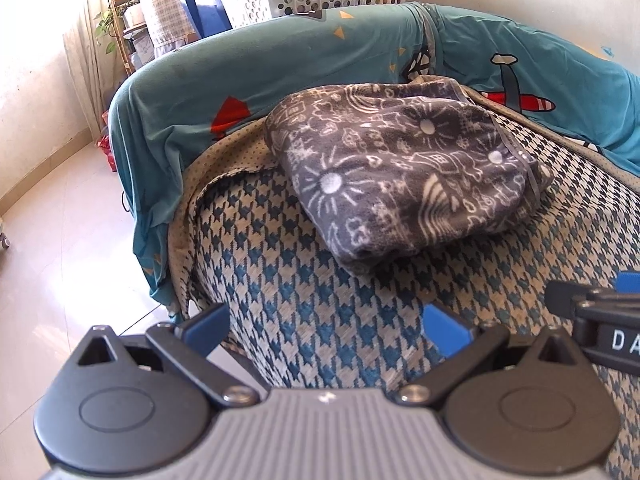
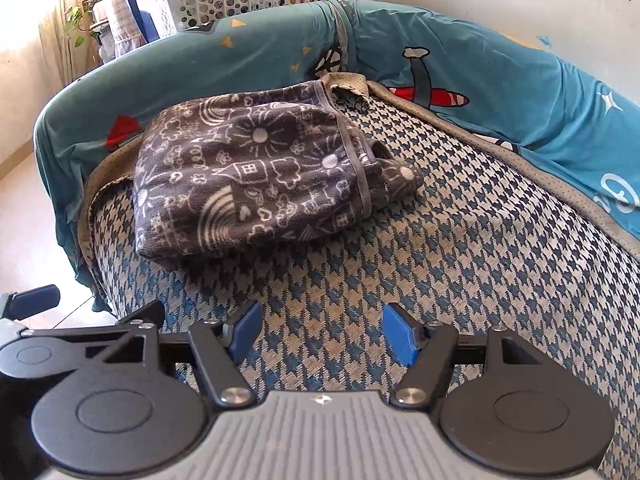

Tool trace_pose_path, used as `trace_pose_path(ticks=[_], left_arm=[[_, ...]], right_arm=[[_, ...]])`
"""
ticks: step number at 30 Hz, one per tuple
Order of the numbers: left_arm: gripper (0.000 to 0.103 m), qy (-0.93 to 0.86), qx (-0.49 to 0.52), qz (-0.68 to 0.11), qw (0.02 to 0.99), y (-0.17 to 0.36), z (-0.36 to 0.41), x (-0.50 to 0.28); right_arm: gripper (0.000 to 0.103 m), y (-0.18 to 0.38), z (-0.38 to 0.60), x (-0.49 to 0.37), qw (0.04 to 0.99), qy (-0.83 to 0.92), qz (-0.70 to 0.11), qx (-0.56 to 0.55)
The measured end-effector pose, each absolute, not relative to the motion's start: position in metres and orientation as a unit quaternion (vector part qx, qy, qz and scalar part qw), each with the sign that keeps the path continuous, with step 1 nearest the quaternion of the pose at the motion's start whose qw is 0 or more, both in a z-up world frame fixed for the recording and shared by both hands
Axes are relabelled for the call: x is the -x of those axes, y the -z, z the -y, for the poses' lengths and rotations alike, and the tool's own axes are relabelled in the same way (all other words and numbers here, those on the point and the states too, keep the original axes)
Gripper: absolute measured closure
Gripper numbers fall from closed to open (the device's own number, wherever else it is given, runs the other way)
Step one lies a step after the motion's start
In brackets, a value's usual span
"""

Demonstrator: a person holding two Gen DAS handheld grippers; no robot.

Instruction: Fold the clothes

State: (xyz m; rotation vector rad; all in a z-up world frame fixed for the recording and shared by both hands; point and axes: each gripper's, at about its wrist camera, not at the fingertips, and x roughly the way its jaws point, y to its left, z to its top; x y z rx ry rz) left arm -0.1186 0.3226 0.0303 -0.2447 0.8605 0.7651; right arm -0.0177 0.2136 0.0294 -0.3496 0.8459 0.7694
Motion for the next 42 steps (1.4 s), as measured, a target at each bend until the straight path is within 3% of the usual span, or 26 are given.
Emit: trace_pose_path(ticks=[42], left_arm=[[0.000, -0.354, 0.148, -0.415, 0.825, -0.025, -0.331, 0.118]], right_arm=[[0.037, -0.033, -0.196, -0.002, 0.831, -0.342, -0.419, 0.128]])
